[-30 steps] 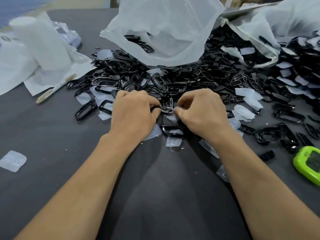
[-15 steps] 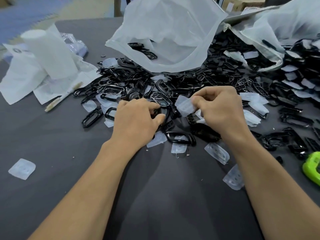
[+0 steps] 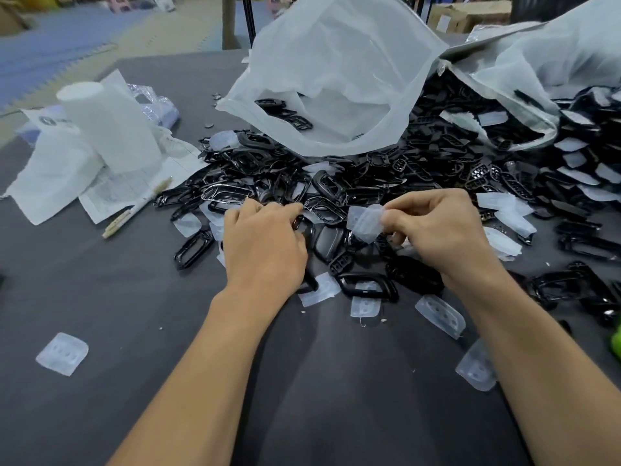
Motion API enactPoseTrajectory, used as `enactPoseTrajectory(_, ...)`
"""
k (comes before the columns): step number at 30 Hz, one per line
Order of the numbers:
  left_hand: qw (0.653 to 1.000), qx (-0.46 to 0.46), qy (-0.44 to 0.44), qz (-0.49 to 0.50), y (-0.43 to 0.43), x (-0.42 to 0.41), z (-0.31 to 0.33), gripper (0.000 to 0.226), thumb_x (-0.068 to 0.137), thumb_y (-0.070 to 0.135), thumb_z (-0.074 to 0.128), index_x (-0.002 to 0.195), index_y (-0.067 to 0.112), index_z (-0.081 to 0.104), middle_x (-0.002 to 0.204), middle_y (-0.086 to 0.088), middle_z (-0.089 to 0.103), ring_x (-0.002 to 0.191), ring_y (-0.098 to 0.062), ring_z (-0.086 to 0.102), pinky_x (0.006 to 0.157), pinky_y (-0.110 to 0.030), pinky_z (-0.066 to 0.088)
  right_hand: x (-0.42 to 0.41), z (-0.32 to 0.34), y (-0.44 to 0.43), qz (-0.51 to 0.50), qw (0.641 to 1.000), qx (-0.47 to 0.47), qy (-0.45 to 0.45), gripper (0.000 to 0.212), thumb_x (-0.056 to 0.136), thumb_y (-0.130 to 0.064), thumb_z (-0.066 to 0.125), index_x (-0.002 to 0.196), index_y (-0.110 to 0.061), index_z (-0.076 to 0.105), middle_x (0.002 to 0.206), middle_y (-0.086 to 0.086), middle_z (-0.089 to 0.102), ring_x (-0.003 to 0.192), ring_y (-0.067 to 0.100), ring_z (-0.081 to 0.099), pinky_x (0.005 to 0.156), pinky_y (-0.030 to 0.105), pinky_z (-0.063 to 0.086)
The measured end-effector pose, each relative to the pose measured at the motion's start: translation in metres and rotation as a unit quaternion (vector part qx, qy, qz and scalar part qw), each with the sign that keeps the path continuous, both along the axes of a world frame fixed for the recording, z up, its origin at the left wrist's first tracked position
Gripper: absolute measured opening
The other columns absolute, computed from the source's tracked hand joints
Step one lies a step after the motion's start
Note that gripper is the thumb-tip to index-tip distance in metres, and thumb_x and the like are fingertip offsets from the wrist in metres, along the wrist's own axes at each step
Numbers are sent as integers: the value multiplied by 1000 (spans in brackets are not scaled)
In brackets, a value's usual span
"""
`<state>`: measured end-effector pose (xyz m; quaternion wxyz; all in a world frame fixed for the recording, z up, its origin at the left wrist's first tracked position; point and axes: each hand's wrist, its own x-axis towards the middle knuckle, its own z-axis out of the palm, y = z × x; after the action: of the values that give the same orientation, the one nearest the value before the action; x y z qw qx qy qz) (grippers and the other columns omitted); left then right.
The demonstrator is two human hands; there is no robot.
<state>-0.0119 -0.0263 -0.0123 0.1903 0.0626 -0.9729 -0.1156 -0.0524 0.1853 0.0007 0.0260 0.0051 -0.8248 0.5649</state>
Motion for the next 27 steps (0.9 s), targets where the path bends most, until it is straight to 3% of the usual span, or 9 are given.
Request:
enactPoseTrajectory(4, 999, -23, 19, -14, 1, 2, -2, 43, 96, 21, 54, 137, 27, 66, 98, 7, 74, 99, -22, 49, 92, -31, 21, -2, -1, -1, -26, 998, 57, 23, 36, 97, -23, 67, 62, -13, 71, 52, -1, 65, 39, 2, 50, 41, 11, 38)
enactPoseTrajectory(7, 999, -28, 6, -21, -1, 1, -2, 39, 96, 28, 60, 134, 33, 67, 107, 12, 73, 104, -19, 50, 94, -30, 20, 2, -2, -2, -23, 991, 124, 32, 46, 99, -36, 65, 60, -11, 63, 50, 2, 61, 42, 6, 47, 45, 21, 43)
enactPoseTrajectory(10, 993, 104, 63, -6, 5, -1, 1, 49, 92, 6, 61, 133, 30, 69, 97, 15, 70, 96, -12, 45, 93, -22, 22, 4, 0, 3, -23, 989, 141, 33, 39, 94, -38, 72, 60, -19, 69, 52, 1, 64, 46, 5, 51, 51, 21, 45)
enactPoseTrajectory(12, 975, 193, 112, -5, 7, 0, 4, 52, 92, 1, 59, 135, 29, 67, 97, 17, 64, 94, -7, 44, 93, -22, 34, 4, 2, 7, -63, 984, 153, 68, 11, 92, -34, 75, 82, -29, 78, 61, -8, 68, 61, 3, 63, 68, 27, 55)
enactPoseTrajectory(14, 953, 267, 141, -5, 7, 1, 8, 48, 94, 3, 57, 130, 32, 69, 97, 18, 60, 92, -3, 52, 85, -13, 40, 9, 7, 5, -92, 975, 173, 102, 16, 92, -31, 75, 107, -30, 78, 71, -15, 69, 73, 8, 67, 80, 34, 58)
enactPoseTrajectory(17, 913, 367, 175, 26, 6, 2, 14, 34, 93, 14, 62, 99, 46, 72, 94, 20, 64, 85, 4, 62, 77, -8, 45, 24, 13, -11, 12, 969, 189, 160, 8, 86, -23, 79, 90, -29, 81, 67, -23, 65, 66, -8, 61, 68, 6, 45)
enactPoseTrajectory(19, 895, 409, 173, 48, 4, 2, 15, 26, 90, 22, 67, 85, 47, 72, 85, 17, 72, 75, 2, 67, 71, -16, 52, 35, 10, -25, 112, 956, 219, 162, 8, 82, -21, 80, 85, -28, 82, 66, -22, 63, 78, -7, 58, 70, 6, 39)
enactPoseTrajectory(23, 861, 489, 136, 40, 7, 1, 14, 22, 85, 22, 70, 84, 42, 79, 74, 11, 78, 72, -16, 76, 72, -47, 65, 39, 6, -42, 205, 915, 322, 128, 12, 88, -20, 73, 94, -27, 81, 94, -8, 72, 101, 16, 52, 96, 34, 42)
enactPoseTrajectory(27, 843, 524, 117, 24, 10, 0, 13, 26, 83, 21, 71, 81, 47, 77, 73, 8, 78, 71, -19, 77, 75, -55, 65, 37, 9, -42, 225, 921, 311, 71, 17, 92, -17, 70, 100, -29, 79, 103, -10, 71, 106, 13, 60, 96, 32, 49)
